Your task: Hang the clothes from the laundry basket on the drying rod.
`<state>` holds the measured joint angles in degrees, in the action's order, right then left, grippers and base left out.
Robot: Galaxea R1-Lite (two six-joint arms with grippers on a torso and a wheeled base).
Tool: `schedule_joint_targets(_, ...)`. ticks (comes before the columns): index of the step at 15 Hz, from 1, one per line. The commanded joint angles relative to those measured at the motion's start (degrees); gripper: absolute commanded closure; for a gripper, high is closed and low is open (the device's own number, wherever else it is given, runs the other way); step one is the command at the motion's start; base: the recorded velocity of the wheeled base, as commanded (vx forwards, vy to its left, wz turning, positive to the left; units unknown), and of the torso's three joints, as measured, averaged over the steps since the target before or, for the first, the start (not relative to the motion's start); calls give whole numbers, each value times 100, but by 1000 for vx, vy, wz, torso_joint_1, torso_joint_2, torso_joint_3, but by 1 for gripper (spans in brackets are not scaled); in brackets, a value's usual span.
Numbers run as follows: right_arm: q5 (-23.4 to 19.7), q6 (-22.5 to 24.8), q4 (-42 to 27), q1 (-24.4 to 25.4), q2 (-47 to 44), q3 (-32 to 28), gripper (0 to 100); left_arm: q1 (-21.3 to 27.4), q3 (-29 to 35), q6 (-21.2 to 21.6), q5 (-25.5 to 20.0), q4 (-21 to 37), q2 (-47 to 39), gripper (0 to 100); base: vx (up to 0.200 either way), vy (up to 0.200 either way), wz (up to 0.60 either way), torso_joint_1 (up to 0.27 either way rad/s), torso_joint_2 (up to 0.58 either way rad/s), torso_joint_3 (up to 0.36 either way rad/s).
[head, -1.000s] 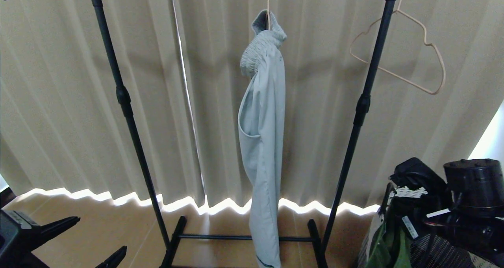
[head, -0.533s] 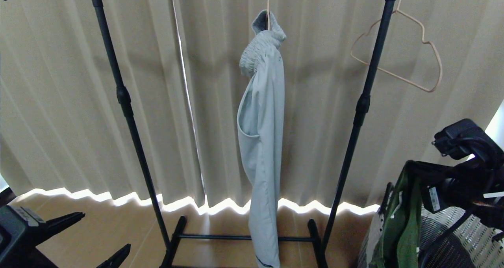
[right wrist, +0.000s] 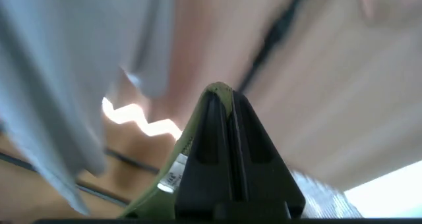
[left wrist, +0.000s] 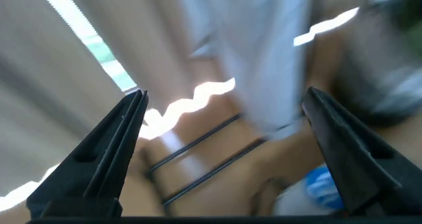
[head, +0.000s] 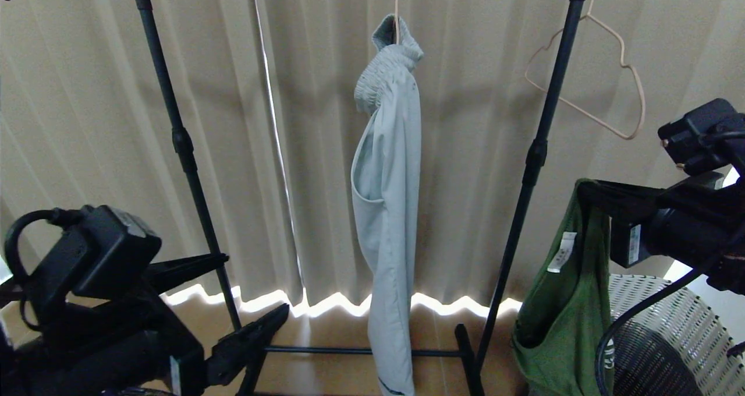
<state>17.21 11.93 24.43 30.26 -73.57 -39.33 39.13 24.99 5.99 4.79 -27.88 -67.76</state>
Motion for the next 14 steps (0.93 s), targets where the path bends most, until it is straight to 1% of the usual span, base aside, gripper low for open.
schedule_joint_targets(1, -16, -139, 18, 534, 36, -172, 100, 490, 410, -238, 13, -508, -1117, 0, 0, 0, 0, 0, 0, 0)
schedule_joint_targets(3, -7, -350, -44, 868, 9, -295, 100, 622, 630, -273, 4, -684, -1539, 0, 0, 0, 0, 0, 0, 0)
schedule_joint_targets(5, -16, -385, -52, 1184, -35, -400, 100, 1105, 1104, -581, -4, -719, -2040, 0, 0, 0, 0, 0, 0, 0)
schedule_joint_targets(8, -16, -385, -52, 1756, -61, -576, 100, 1589, 1632, -950, 13, -719, -2673, 0, 0, 0, 0, 0, 0, 0)
schedule_joint_targets(10, -25, -394, 0, 1958, -158, -682, 100, 1800, 1790, -941, 39, -736, -3024, 0, 0, 0, 0, 0, 0, 0)
schedule_joint_targets(12, -148, -411, 18, 2098, -254, -734, 100, 1958, 1843, -959, 22, -763, -3130, 0, 0, 0, 0, 0, 0, 0)
schedule_joint_targets(14, -315, -666, 27, 2186, -281, -769, 100, 1923, 1922, -950, 4, -763, -3288, 0, 0, 0, 0, 0, 0, 0)
